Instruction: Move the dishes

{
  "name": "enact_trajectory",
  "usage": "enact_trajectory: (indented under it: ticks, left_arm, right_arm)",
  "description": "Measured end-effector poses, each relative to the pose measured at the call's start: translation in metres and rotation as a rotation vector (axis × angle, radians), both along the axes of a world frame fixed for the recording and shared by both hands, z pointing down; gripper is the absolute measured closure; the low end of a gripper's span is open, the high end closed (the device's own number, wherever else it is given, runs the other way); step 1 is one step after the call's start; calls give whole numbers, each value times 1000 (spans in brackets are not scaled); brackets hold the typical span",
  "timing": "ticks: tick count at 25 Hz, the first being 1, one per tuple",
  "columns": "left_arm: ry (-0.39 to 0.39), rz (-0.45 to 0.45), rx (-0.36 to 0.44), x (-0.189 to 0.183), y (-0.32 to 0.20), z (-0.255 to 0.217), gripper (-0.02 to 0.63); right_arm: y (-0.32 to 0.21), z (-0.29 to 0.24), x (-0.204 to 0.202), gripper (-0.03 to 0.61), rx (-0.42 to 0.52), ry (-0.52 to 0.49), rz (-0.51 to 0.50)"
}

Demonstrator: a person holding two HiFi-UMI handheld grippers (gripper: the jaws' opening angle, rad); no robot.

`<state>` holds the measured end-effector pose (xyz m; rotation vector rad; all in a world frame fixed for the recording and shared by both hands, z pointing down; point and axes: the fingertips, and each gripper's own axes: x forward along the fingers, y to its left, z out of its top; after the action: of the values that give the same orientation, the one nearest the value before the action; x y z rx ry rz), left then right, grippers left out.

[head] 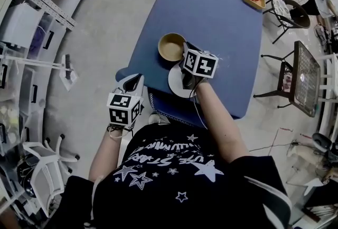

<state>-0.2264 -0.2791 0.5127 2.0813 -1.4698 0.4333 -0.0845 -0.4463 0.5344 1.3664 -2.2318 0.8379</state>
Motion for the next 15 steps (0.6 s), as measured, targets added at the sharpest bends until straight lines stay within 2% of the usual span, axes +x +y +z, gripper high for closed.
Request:
enact_trajectory:
  ticks: [2,5,8,15]
  left_arm:
    - [0,-1,2,-1,3,0,594]
    - [-1,0,12,-3,10,-2,594]
    - [-3,-1,29,-6,20,-7,594]
    - [13,26,59,-14,49,-16,594]
  right_arm:
    - [0,-3,-1,534,23,14,-17]
    - [4,-8,-4,455,45,10,-41]
    - [12,-17,-1,405,74,28,-37]
    - [49,-60,0,397,201,68,-31]
